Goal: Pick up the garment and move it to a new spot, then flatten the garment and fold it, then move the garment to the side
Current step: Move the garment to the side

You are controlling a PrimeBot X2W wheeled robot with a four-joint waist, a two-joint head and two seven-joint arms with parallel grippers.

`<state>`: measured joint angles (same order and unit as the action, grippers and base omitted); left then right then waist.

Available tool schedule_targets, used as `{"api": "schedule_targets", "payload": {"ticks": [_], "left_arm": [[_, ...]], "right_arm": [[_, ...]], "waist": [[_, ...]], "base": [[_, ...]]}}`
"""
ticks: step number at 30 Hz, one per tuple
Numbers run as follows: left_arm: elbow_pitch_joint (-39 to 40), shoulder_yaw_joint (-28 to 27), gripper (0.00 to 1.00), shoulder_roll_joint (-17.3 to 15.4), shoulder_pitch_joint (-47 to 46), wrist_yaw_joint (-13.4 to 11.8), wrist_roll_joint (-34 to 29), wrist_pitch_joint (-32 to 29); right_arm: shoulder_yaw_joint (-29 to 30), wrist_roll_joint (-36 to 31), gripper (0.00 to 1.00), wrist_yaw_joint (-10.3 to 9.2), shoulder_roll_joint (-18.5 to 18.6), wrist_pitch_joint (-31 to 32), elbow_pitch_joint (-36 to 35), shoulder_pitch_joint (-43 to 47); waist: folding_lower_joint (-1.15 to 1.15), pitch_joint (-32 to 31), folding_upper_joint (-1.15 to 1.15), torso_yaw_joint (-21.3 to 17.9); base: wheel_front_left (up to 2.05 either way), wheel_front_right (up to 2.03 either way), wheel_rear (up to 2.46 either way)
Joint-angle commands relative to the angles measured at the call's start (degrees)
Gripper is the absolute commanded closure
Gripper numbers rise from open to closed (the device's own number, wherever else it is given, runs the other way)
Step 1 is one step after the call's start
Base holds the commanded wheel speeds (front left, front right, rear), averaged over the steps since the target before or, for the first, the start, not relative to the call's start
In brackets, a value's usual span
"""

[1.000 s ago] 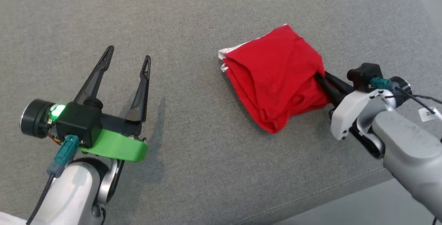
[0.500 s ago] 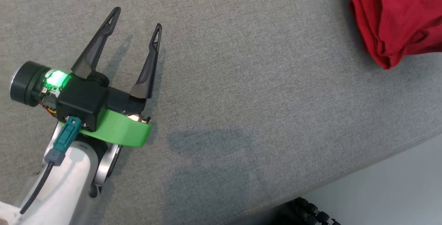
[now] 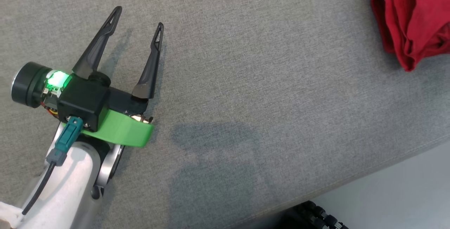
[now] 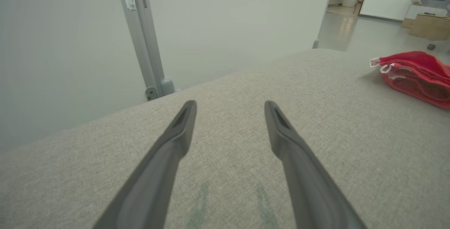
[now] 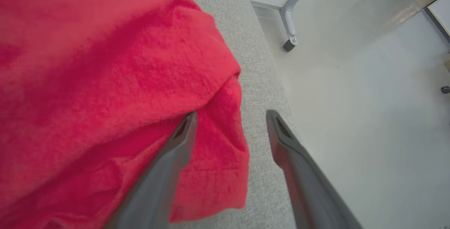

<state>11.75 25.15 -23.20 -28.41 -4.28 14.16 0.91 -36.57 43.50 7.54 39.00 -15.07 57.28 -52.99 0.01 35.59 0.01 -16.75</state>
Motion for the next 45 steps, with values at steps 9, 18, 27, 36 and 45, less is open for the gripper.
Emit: {"api": "schedule_targets", "payload": {"ticks": [9,18,27,36,45], "left_arm": [[-3.17,-1.83,0.0,1.22,6.07,-2.72,3.04,3.71],[-5.41,-4.23,0.0,3.05,12.93,-5.62,6.82,7.47],[-6.67,-5.02,0.0,4.31,16.87,-7.46,8.55,9.68],[-8.91,-7.11,0.0,4.19,19.43,-7.99,9.99,11.81],[-11.31,-7.3,0.0,3.13,22.55,-6.34,11.21,12.81]], "right_arm": [[20.17,-5.91,0.0,-0.09,-4.47,-0.21,-13.36,13.4],[34.67,-18.62,0.0,-0.09,-17.14,-0.21,-30.65,28.16],[35.65,-24.78,0.0,-0.09,-25.36,-0.21,-40.55,33.58],[33.91,-30.56,0.0,-0.09,-30.57,1.52,-47.9,38.27],[35.06,-32.08,0.0,-0.09,-32.43,3.37,-52.08,44.9]], "waist": [[-0.01,-9.52,-0.01,0.1],[-0.01,-17.03,-0.01,4.06],[-0.01,-21.48,-0.01,9.55],[-0.01,-25.66,-0.01,14.34],[-0.01,-30.1,-0.01,15.79]], "base": [[0.0,0.0,0.0],[0.0,0.0,0.0],[0.0,0.0,0.0],[0.0,0.0,0.0],[0.0,0.0,0.0]]}}
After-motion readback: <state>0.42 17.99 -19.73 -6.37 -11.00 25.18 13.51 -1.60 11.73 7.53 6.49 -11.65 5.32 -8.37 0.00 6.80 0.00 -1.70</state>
